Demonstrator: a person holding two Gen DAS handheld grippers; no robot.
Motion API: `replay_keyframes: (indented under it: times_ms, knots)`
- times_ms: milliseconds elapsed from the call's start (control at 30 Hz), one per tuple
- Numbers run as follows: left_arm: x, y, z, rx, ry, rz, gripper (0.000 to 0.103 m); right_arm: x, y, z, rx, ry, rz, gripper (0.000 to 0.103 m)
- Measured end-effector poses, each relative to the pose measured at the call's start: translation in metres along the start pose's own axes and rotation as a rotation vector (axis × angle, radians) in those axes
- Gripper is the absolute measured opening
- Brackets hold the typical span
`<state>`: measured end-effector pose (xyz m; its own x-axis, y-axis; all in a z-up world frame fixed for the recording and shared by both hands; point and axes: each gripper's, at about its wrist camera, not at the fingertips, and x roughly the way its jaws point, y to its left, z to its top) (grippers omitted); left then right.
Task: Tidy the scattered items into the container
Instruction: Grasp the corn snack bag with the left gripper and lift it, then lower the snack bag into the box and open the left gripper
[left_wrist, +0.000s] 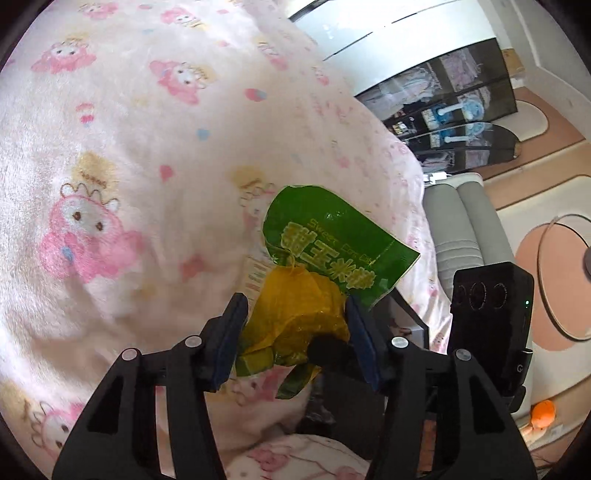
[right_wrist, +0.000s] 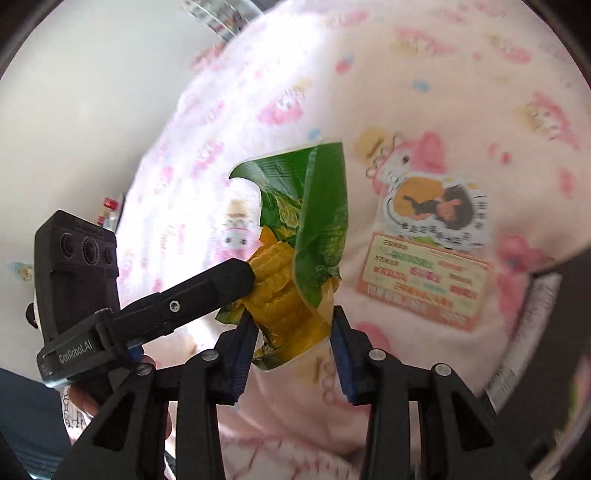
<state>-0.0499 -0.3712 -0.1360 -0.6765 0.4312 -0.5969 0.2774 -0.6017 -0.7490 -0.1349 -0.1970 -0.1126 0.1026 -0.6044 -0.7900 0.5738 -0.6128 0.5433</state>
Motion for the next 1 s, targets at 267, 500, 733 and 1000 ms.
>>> replay_keyframes:
  times_ms: [267, 500, 733, 1000]
  knots:
    - [0.031, -0.114, -0.062, 0.174, 0.141, -0.105, 0.054, -0.136, -0.039, -0.075, 0.121, -0.213, 0.000, 0.035]
    - [0.104, -0.174, -0.128, 0.264, 0.302, -0.099, 0.051, -0.198, -0.121, -0.152, 0.227, -0.251, -0.094, 0.035]
    - [0.144, -0.190, -0.162, 0.320, 0.401, 0.009, 0.050, -0.193, -0.182, -0.190, 0.333, -0.212, -0.077, 0.035]
    - [0.151, -0.179, -0.162, 0.308, 0.381, 0.069, 0.050, -0.176, -0.198, -0.198, 0.382, -0.211, -0.049, 0.035]
